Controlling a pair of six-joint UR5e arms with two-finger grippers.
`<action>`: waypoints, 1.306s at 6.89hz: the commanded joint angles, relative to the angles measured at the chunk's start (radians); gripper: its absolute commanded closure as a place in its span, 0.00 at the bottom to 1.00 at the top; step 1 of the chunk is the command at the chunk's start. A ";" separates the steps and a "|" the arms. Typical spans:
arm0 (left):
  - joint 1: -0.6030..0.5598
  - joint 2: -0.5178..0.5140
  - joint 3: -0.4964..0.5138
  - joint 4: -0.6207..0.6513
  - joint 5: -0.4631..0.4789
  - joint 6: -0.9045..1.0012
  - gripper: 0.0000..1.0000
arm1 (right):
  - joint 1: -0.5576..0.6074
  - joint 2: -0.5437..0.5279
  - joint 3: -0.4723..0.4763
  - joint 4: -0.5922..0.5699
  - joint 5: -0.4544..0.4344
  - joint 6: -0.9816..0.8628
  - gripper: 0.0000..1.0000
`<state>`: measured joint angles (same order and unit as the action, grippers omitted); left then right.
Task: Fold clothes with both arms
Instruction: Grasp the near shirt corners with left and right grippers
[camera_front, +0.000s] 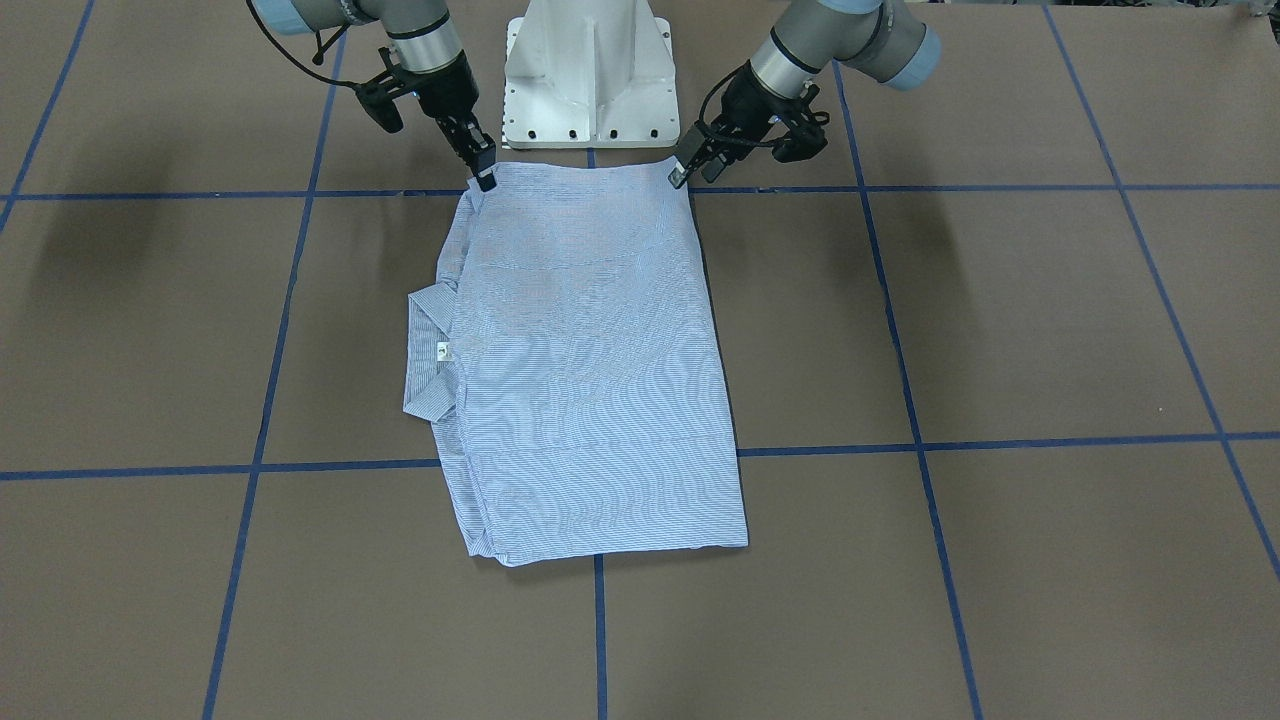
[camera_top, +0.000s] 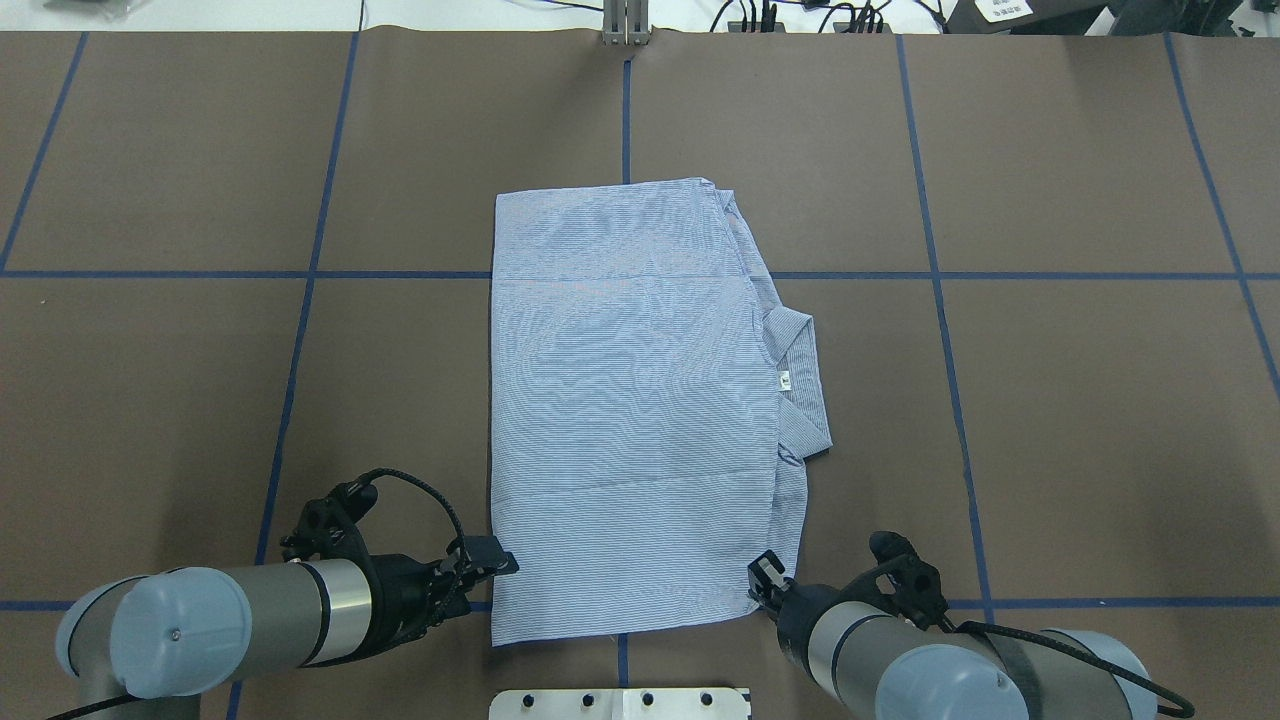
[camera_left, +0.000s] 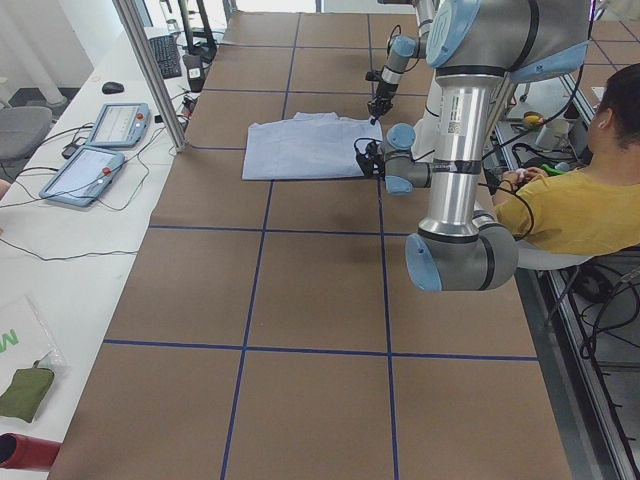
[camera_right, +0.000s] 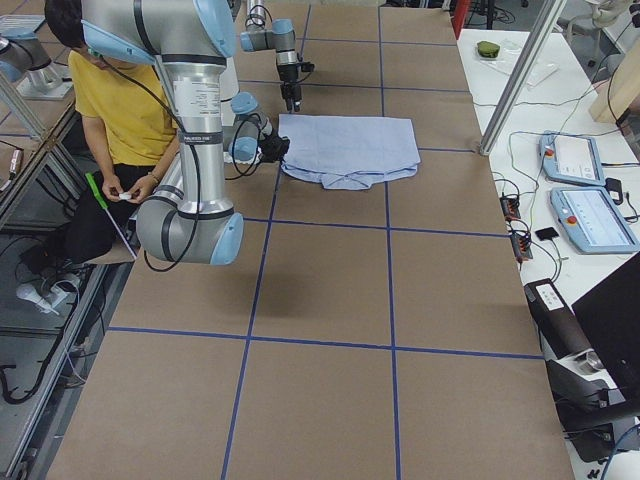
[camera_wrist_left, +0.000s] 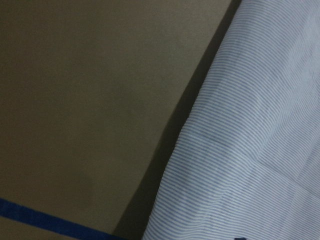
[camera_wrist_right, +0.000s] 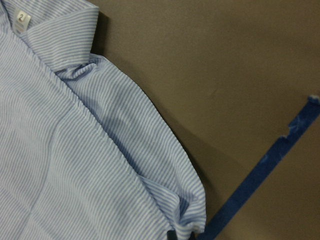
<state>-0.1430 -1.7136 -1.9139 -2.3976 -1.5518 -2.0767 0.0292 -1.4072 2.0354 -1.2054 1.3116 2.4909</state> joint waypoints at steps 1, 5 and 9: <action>0.031 -0.003 0.004 0.000 0.002 -0.008 0.25 | 0.000 0.001 0.002 0.000 0.000 -0.001 1.00; 0.063 -0.003 0.009 0.000 0.036 -0.009 0.40 | -0.002 0.002 0.002 0.001 0.000 0.000 1.00; 0.083 0.002 0.012 0.000 0.036 -0.032 1.00 | -0.002 0.002 0.002 0.001 0.000 0.000 1.00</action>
<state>-0.0681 -1.7136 -1.9041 -2.3976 -1.5156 -2.1034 0.0276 -1.4051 2.0371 -1.2042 1.3115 2.4904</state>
